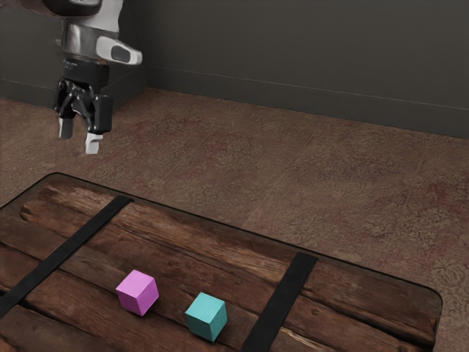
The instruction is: Pick up the blue block with one arm, and put the blue block on the pink block with one arm
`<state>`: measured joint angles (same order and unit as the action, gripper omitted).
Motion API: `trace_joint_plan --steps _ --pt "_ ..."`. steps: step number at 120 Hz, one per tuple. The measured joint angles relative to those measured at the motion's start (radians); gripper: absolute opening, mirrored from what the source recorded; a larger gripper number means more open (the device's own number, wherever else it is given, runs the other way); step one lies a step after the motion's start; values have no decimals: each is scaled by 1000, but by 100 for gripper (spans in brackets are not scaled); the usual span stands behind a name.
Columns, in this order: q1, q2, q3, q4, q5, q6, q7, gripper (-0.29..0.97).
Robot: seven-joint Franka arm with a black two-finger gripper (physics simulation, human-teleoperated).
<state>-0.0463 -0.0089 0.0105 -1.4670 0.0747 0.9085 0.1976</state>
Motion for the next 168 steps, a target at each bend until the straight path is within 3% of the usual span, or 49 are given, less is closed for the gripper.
trace_joint_plan --steps 24,56,78,108,133,168 --pt "-27 -20 -30 -74 -17 300 127 68" --pt "-144 -64 -120 -459 -45 679 525 68" --pt "-120 -44 -124 -628 -51 962 749 68" --pt "-248 -64 -127 -807 -101 1153 971 68" --pt "-206 -51 -126 -904 -129 1325 1096 68" --pt "-232 -21 -126 -969 -202 1460 1211 68"
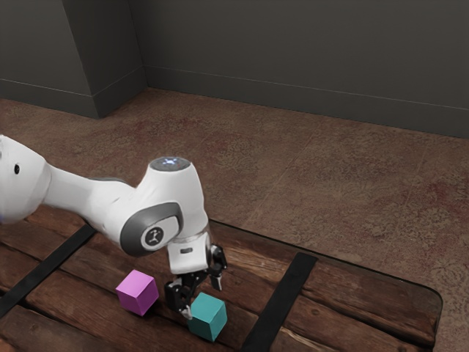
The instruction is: Pick up the blue block with one arm, and put the blue block on the pink block with one arm
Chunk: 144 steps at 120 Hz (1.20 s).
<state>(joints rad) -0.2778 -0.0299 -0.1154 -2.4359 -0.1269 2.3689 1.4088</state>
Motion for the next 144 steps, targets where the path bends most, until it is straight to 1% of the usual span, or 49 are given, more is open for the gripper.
trace_joint_plan --steps 11,34,76,82,97,104,119,144 --pt "-1 23 0 -5 -24 24 26 68" --pt "-2 51 -1 -25 -52 62 69 68" --pt "6 115 -1 -26 -69 124 121 68" --pt "4 117 -1 -26 -76 131 126 64" --pt "4 119 0 -26 -85 145 137 41" --pt "5 115 0 -27 -86 151 141 35" --pt "6 75 0 -33 -85 159 149 30" --pt "9 -37 1 -70 -84 152 161 31"
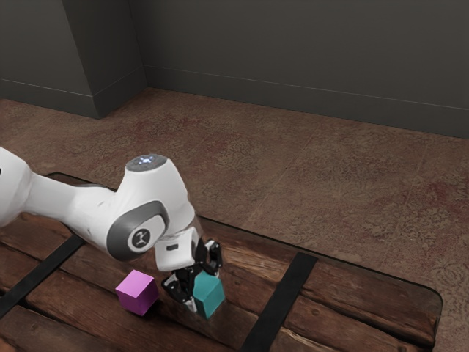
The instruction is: Pick up the blue block with one arm, and put the blue block on the pink block with one arm
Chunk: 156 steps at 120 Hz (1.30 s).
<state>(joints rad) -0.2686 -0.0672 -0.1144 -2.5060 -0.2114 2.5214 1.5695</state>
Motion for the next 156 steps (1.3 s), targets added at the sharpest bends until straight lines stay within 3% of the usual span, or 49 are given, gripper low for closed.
trace_joint_plan --steps 51,91,156 --pt "166 -272 2 -65 24 -224 17 32" --pt "287 -245 6 -77 48 -345 78 32" --pt "292 -143 89 3 98 -371 164 32"
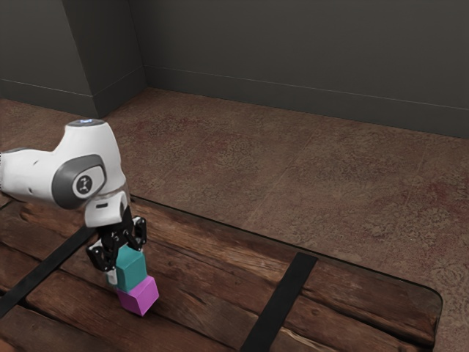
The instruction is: Pick up the blue block with one arm, and put the blue block on the pink block with one arm
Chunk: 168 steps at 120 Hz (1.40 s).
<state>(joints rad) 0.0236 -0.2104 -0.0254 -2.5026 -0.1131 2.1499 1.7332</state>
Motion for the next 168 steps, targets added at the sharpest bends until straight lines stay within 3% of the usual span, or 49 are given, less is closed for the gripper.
trace_joint_plan --steps 78,156,168 --pt "-13 32 29 -1 17 85 34 32" --pt "-43 -21 24 -69 -1 113 44 32" --pt "-43 -20 26 -69 -6 110 45 42"
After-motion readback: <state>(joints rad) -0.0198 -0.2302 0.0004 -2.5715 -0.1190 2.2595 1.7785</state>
